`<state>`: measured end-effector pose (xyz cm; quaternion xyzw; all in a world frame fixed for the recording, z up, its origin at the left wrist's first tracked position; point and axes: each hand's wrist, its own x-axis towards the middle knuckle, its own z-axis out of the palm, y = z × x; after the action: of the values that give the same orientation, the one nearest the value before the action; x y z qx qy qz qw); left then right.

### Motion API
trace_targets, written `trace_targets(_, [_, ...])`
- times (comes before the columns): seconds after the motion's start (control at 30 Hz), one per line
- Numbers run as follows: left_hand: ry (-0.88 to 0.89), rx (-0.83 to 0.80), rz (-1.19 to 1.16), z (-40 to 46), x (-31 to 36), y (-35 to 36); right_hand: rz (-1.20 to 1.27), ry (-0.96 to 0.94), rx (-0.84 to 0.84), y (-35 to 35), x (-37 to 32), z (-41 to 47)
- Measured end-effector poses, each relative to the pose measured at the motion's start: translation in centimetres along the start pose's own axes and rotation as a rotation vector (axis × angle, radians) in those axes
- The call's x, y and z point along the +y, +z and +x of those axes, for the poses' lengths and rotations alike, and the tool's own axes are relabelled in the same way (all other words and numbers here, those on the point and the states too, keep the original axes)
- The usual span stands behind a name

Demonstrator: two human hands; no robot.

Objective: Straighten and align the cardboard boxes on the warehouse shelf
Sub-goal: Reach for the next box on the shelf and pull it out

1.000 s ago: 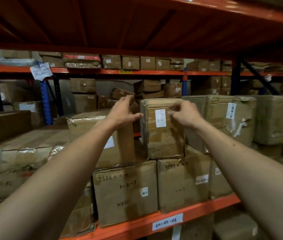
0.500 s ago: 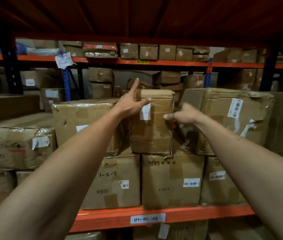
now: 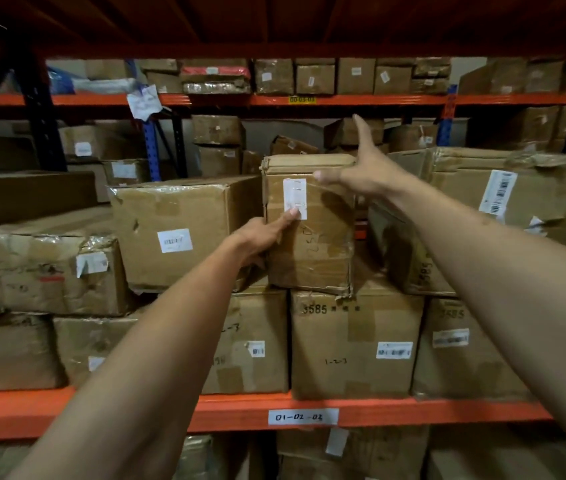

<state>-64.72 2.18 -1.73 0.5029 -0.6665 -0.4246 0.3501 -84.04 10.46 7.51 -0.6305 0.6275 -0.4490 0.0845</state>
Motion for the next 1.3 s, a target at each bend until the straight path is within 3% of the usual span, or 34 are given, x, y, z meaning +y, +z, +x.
trace_targets(0.13, [0.017, -0.082, 0.083, 0.5, -3.2, 1.0, -0.257, 0.045, -0.108, 0.2, -1.9, 2.3])
trace_targets(0.27, [-0.111, -0.066, 0.006, 2.0, -4.6, 1.6, -0.171, 0.043, -0.018, 1.3, 0.0, 2.6])
trace_targets(0.4, [-0.146, -0.028, -0.300, 1.6, -4.1, 2.6, -0.048, 0.070, 0.132, 1.6, 1.9, 2.9])
trace_targets(0.63, [-0.077, 0.079, -0.871, 0.1, -5.4, 6.0, 0.119, 0.070, 0.255, 0.4, 3.5, 2.6])
trace_targets(0.77, [-0.004, 0.103, -1.071, 0.8, -4.1, 6.8, 0.217, 0.093, 0.352, -0.4, 4.8, 1.8])
trace_targets(1.3, [0.096, 0.127, -1.171, -5.8, -5.6, 5.3, 0.237, 0.070, 0.301, -0.1, 1.3, -4.1])
